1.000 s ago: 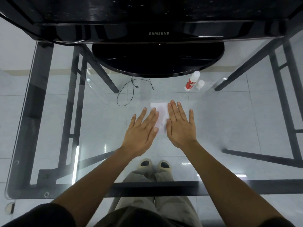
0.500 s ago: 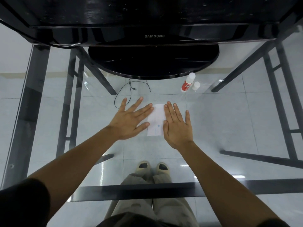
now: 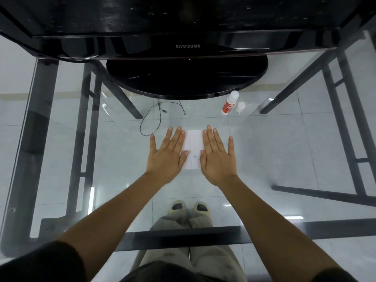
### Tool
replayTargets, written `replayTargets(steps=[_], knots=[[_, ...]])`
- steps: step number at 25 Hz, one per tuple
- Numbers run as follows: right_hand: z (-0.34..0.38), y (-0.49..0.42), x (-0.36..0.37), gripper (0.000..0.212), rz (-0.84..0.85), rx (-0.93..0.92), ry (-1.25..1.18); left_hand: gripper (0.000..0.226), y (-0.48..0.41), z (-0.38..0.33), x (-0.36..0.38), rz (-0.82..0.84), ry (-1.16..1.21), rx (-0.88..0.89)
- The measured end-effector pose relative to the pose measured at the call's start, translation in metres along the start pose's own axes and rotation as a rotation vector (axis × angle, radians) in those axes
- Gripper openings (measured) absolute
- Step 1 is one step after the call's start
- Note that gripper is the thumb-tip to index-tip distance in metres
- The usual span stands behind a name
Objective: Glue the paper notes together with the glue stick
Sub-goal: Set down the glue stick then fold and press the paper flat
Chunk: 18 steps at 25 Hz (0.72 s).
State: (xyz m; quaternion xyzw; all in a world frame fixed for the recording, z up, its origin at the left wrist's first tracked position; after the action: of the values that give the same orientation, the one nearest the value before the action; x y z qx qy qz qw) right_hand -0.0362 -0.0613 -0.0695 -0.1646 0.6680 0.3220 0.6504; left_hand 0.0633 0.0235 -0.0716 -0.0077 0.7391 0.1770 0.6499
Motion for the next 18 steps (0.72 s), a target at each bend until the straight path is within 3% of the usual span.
replayTargets(steps=[3, 10, 15, 18], knots=[[0.001, 0.001, -0.002, 0.06, -0.012, 0.013, 0.04, 0.056, 0.004, -0.001, 0.007, 0.029, 0.02, -0.107], [0.001, 0.0, -0.002, 0.059, 0.05, 0.005, 0.034, 0.06, 0.002, -0.002, 0.001, 0.075, 0.002, -0.035], [-0.002, -0.001, -0.007, 0.058, 0.109, -0.022, -0.149, 0.063, -0.003, -0.002, -0.008, 0.077, 0.194, -0.031], [-0.024, 0.003, -0.017, 0.058, 0.044, 0.044, -0.253, 0.061, -0.003, 0.003, -0.025, -0.06, 0.358, -0.098]])
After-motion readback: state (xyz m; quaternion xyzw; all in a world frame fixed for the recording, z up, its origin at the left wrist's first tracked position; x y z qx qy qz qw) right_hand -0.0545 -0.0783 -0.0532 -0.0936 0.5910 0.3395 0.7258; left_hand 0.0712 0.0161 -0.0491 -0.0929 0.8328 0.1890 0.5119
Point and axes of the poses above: each hand's wrist, its own y-axis away from the middle knuckle, its own x-axis out of the palm, z = x × y, the point moved 10 cm from there along -y, towards the middle knuckle, and after that the axes turned 11 degrees about x, right-handed, at the moved point
